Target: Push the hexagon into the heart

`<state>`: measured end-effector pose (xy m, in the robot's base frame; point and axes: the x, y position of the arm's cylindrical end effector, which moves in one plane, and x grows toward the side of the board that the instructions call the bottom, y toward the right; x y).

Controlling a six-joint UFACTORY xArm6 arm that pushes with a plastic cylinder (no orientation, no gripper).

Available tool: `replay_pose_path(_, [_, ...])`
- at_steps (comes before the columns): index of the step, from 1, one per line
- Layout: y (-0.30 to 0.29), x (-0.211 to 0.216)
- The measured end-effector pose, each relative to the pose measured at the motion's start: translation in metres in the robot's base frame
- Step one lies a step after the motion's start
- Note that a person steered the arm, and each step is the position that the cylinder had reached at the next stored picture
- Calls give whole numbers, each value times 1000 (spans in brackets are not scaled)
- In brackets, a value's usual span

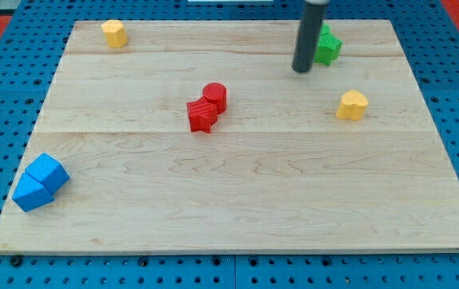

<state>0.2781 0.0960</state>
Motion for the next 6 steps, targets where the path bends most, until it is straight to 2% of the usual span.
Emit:
replay_pose_path(1, [-88,-75])
replay_pose_path(2, [-130,-84])
replay_pose_path(3, [-246,-86])
replay_pose_path(4, [-312,-85])
replay_pose_path(6, [-283,-38])
